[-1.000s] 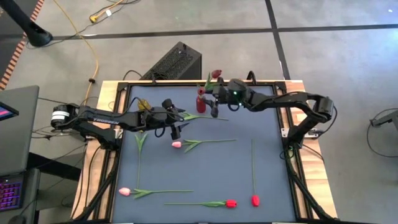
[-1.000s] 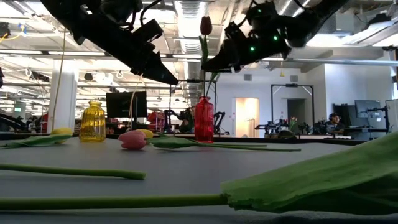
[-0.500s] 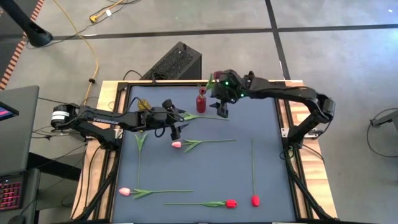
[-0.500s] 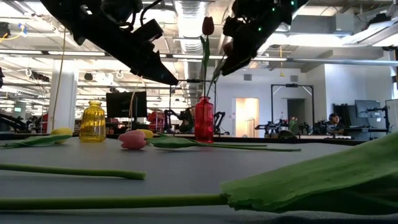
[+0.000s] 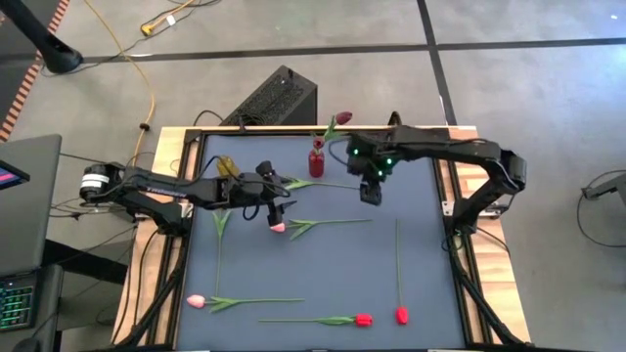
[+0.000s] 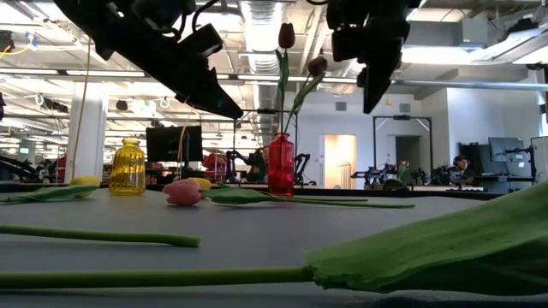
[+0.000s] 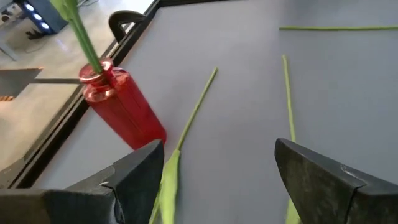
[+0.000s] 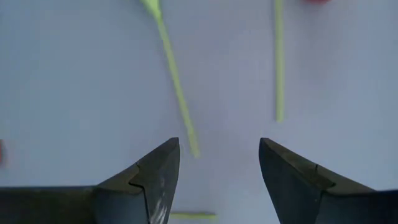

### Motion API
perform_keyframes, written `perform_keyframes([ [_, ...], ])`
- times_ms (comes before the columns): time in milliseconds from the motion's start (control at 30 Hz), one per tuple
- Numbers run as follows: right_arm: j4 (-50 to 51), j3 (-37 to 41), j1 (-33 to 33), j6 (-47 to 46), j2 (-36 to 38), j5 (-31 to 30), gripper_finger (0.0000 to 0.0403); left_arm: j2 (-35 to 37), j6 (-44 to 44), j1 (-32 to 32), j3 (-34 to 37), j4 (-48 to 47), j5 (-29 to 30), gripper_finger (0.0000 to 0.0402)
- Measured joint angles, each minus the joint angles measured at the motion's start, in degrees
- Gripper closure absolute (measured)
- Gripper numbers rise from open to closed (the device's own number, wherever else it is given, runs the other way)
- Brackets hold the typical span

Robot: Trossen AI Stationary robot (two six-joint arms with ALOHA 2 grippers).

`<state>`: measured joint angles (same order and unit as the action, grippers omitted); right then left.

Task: Sort flowers into vase by color
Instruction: Put the right red flower into the red flower vase

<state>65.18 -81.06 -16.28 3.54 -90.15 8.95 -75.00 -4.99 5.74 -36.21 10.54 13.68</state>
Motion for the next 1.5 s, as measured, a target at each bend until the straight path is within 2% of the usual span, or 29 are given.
perform_keyframes([
  [200, 2.65, 0.13, 8.59, -7.81, 0.00, 0.02, 0.0157, 0.00, 3.47, -2.88, 0.00, -1.34, -3.69, 0.0107],
  [367, 4.61, 2.88, 18.15, -14.58, 0.00, 0.09, 0.0157, 0.00, 6.14, -7.86, 0.00, -3.85, -4.37, 0.0107],
  [600, 4.60, 7.70, 31.20, -26.06, -0.02, 0.12, 0.0157, 0.00, 7.83, -15.73, 0.02, -5.37, -3.48, 0.0107],
  [733, 3.47, 7.91, 37.58, -31.81, -0.02, 0.24, 0.0157, 0.00, 7.83, -18.88, 0.01, -4.03, -0.49, 0.0107],
  [833, 1.89, 7.91, 42.21, -31.86, -0.04, 0.24, 0.0157, 0.00, 8.27, -20.20, 0.01, -1.98, 0.26, 0.0107],
  [1067, -3.66, 7.91, 50.73, -23.47, -0.15, -1.07, 0.0157, 0.00, 10.22, -23.46, 0.02, 2.59, 0.20, 0.0107],
  [1233, -8.64, 7.91, 56.69, -21.17, -0.17, -1.62, 0.0157, 0.00, 10.32, -25.75, 0.02, 4.32, 0.21, 0.0107],
  [1500, -11.44, 7.91, 65.11, -21.06, -0.17, -9.83, 0.0172, 0.00, 10.79, -27.13, 0.02, 4.46, 0.24, 0.0107],
])
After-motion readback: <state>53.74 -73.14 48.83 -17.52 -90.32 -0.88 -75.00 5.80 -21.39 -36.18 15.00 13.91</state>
